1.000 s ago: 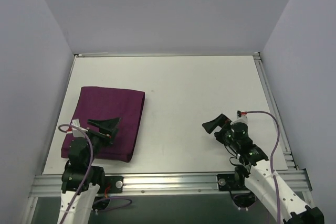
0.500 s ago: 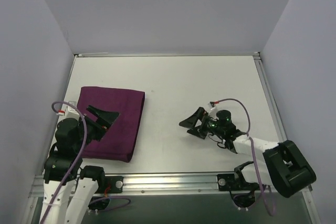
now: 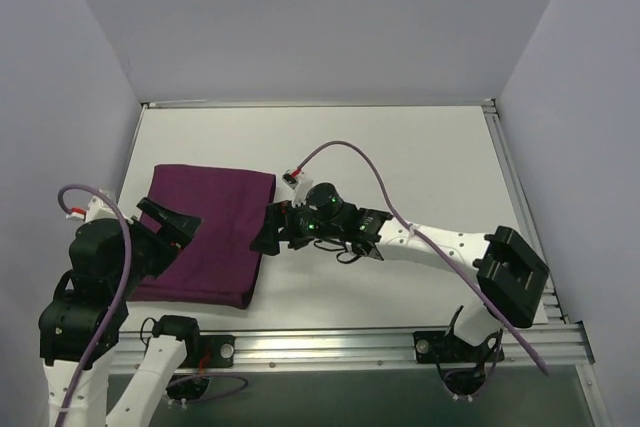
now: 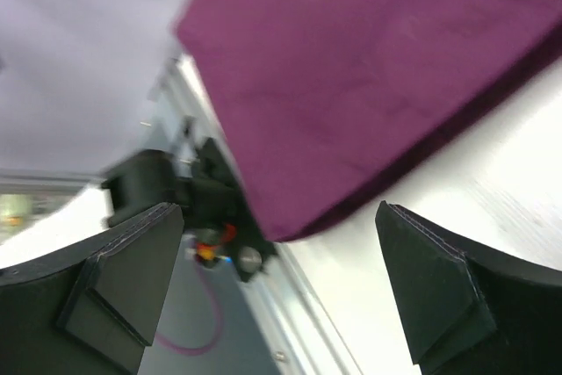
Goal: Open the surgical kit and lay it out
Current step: Move the surgical kit at the center of the board.
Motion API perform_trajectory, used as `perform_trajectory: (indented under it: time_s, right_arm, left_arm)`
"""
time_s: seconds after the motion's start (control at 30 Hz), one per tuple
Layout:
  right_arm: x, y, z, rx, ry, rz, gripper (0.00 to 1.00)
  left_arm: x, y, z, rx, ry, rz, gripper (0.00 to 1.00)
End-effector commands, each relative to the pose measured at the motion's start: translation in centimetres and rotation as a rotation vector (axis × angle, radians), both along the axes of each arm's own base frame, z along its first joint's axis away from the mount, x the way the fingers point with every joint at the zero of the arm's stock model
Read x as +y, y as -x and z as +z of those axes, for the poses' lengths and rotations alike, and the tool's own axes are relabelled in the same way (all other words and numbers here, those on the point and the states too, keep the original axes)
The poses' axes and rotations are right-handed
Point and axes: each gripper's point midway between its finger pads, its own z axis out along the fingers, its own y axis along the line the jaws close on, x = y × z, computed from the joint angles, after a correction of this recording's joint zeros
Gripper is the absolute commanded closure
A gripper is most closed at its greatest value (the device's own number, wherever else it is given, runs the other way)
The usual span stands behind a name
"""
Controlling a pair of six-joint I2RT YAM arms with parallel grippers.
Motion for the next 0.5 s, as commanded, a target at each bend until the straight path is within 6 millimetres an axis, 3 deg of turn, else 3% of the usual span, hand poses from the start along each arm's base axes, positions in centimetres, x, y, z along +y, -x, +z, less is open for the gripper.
perform_trajectory:
  time_s: [0.0,0.03,0.13,0.47]
  right_arm:
    - [-1.1,-0.7,-4.4,-0.026,0.189,-0.046,0.03]
    - [-1.1,-0.5,-6.1,0.002,0.234,-0.045,0.04]
    - [0.2,1.2,-7.8,0.039,0.248,-0.002,0.05]
    - [4.6,4.1,-8.9,0.084,0.169,0.087,0.07]
  left_arm:
    - [1.8,1.2,-2.6,0.148,-0.139,0.016,0.09]
    - [2.0,1.4,-2.7,0.159,-0.152,0.021,0.09]
    - [2.7,2.1,-2.8,0.186,-0.214,0.009,0.11]
    - [2.9,4.4,-2.8,0.176,-0.240,-0.028,0.12]
